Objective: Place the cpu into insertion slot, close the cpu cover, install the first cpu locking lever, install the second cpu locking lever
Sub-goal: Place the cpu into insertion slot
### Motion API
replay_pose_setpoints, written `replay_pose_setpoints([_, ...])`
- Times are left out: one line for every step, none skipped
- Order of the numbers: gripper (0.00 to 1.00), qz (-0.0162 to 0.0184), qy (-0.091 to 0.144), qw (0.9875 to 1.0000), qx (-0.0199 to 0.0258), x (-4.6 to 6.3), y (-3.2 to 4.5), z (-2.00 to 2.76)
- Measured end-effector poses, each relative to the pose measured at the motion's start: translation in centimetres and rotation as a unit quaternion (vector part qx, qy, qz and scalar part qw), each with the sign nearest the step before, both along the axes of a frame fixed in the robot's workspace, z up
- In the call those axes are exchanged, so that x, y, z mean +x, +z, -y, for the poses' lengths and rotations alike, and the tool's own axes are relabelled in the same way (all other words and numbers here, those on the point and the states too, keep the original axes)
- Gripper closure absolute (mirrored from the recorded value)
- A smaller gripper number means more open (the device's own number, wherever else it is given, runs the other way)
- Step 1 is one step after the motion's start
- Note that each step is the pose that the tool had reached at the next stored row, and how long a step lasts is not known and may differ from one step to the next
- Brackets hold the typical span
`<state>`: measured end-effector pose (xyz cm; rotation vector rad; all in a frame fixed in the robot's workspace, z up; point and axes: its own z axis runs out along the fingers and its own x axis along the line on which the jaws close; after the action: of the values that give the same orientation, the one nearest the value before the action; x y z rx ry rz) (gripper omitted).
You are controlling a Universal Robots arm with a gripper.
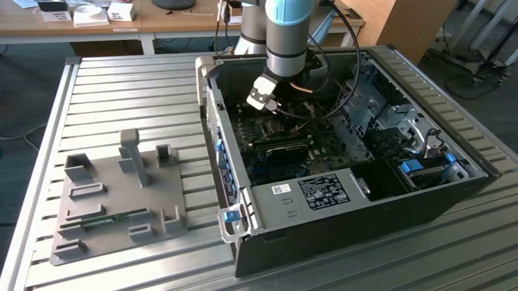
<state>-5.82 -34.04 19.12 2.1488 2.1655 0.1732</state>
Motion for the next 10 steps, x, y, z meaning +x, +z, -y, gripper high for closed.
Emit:
replay_pose_setpoints([0.46, 0.0000, 0.000, 1.0000, 0.0004, 0.00, -0.01, 0.00])
replay_pose_setpoints([0.46, 0.0000, 0.000, 1.0000, 0.0004, 0.00, 0.00, 0.00])
replay_pose_setpoints([0.46, 0.0000, 0.000, 1.0000, 0.0006, 0.00, -0.01, 0.00])
replay_pose_setpoints([0.46, 0.0000, 0.000, 1.0000, 0.0010, 0.00, -0.01, 0.00])
replay_pose_setpoints([0.46, 0.0000, 0.000, 1.0000, 0.0014, 0.00, -0.01, 0.00])
replay_pose_setpoints([0.46, 0.0000, -0.001, 1.0000, 0.0016, 0.00, -0.02, 0.00])
replay_pose_setpoints([0.46, 0.0000, -0.001, 1.0000, 0.0017, 0.00, -0.02, 0.00])
replay_pose_setpoints([0.46, 0.0000, -0.001, 1.0000, 0.0018, 0.00, -0.02, 0.00])
replay_pose_setpoints([0.46, 0.0000, -0.001, 1.0000, 0.0018, 0.00, -0.02, 0.00])
replay_pose_setpoints([0.46, 0.0000, -0.001, 1.0000, 0.0018, 0.00, -0.02, 0.00])
